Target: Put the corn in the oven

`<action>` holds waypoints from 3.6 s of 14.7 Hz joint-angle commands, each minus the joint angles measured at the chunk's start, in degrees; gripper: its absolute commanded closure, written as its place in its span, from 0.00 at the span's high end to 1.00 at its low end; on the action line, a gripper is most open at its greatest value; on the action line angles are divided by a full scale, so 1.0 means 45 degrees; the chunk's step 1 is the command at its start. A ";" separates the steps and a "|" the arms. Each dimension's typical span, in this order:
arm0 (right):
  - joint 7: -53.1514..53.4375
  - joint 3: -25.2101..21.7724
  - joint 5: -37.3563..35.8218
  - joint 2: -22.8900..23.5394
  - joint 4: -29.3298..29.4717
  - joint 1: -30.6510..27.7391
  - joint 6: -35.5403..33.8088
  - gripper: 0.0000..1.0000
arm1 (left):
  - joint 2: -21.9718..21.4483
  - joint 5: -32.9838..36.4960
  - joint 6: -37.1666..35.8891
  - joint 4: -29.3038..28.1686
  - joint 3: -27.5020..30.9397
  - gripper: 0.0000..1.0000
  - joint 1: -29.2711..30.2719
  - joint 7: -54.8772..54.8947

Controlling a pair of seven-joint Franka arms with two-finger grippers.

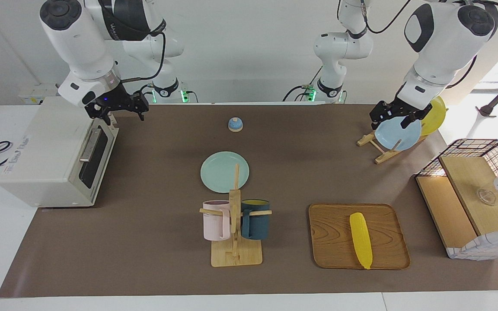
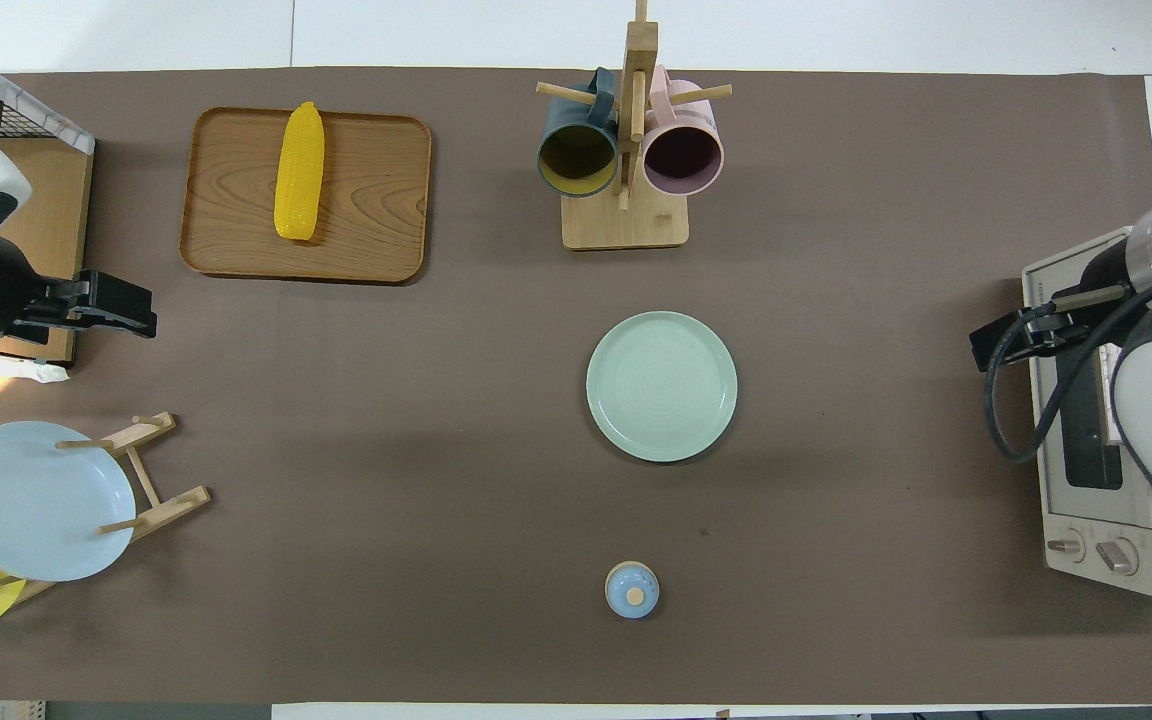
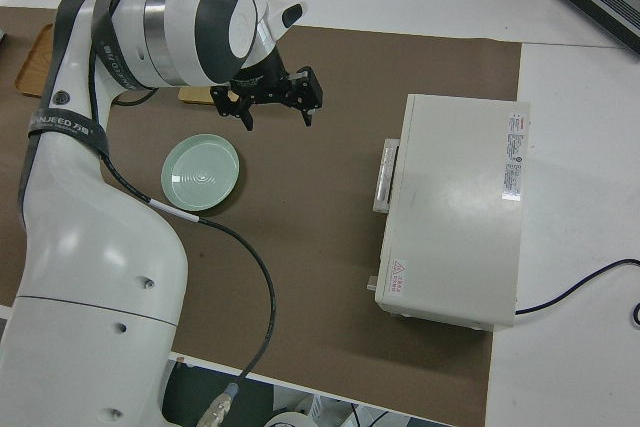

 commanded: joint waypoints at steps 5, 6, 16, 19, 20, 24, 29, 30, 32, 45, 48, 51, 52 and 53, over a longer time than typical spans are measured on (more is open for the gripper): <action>0.0101 0.0031 0.0301 -0.0162 -0.0061 -0.0151 -0.0155 1.00 | -0.0227 0.0270 0.0122 -0.0120 0.0049 1.00 -0.0123 0.0080; 0.0101 0.0051 0.0320 -0.0162 -0.0061 -0.0151 -0.0136 1.00 | -0.0227 0.0231 0.0122 -0.0120 0.0049 1.00 -0.0123 0.0061; 0.0101 0.0031 0.0320 -0.0143 -0.0061 -0.0151 -0.0155 1.00 | 0.0863 -0.0198 0.1858 0.0132 0.0029 1.00 -0.0123 0.0080; 0.0101 0.0031 0.0320 -0.0162 -0.0061 -0.0151 -0.0155 1.00 | 0.2950 -0.0335 0.1938 0.1652 0.0029 1.00 -0.0220 0.0080; 0.0101 0.0051 0.0301 -0.0162 -0.0061 -0.0151 -0.0155 1.00 | 0.3575 -0.0413 0.1938 0.2102 0.0029 1.00 -0.0240 0.0080; 0.0101 0.0051 0.0301 -0.0162 -0.0061 -0.0074 -0.0213 1.00 | 0.5491 -0.0414 0.2718 0.3372 0.0049 1.00 -0.0532 0.0099; 0.0062 -0.0007 0.0262 -0.0376 -0.0724 -0.0209 0.1033 0.39 | 0.8518 -0.0336 0.2797 0.6164 -0.0087 1.00 -0.0729 0.0235; 0.0042 -0.0046 0.0184 -0.0435 -0.1054 -0.0442 0.1230 0.05 | 0.9084 -0.0336 0.2933 0.6691 -0.0107 1.00 -0.0709 0.0719; -0.0307 -0.0047 0.0183 -0.0844 -0.2106 -0.1223 0.2067 0.00 | 0.9421 -0.0336 0.3167 0.7008 -0.0107 1.00 -0.0593 0.1327; -0.0212 -0.0105 -0.2219 -0.1080 -0.4807 -0.2749 0.4708 0.00 | 1.1043 -0.0316 0.5299 0.7301 -0.0010 1.00 -0.0553 0.1935; -0.0212 -0.0105 -0.2316 -0.1041 -0.4943 -0.2885 0.4921 0.00 | 1.1062 -0.0316 0.5220 0.7360 -0.0048 0.94 -0.0553 0.1935; -0.0231 -0.0105 -0.2568 -0.1041 -0.5256 -0.2886 0.5138 0.00 | 1.1062 -0.0316 0.5161 0.7380 -0.0049 0.79 -0.0553 0.1935; -0.0231 -0.0105 -0.2725 -0.1060 -0.5353 -0.2886 0.5138 0.00 | 1.1062 -0.0316 0.5180 0.7360 -0.0049 0.70 -0.0553 0.1935; -0.0231 -0.0086 -0.2727 -0.1060 -0.5354 -0.2886 0.5138 0.00 | 1.1043 -0.0316 0.5180 0.7360 -0.0049 0.60 -0.0553 0.1935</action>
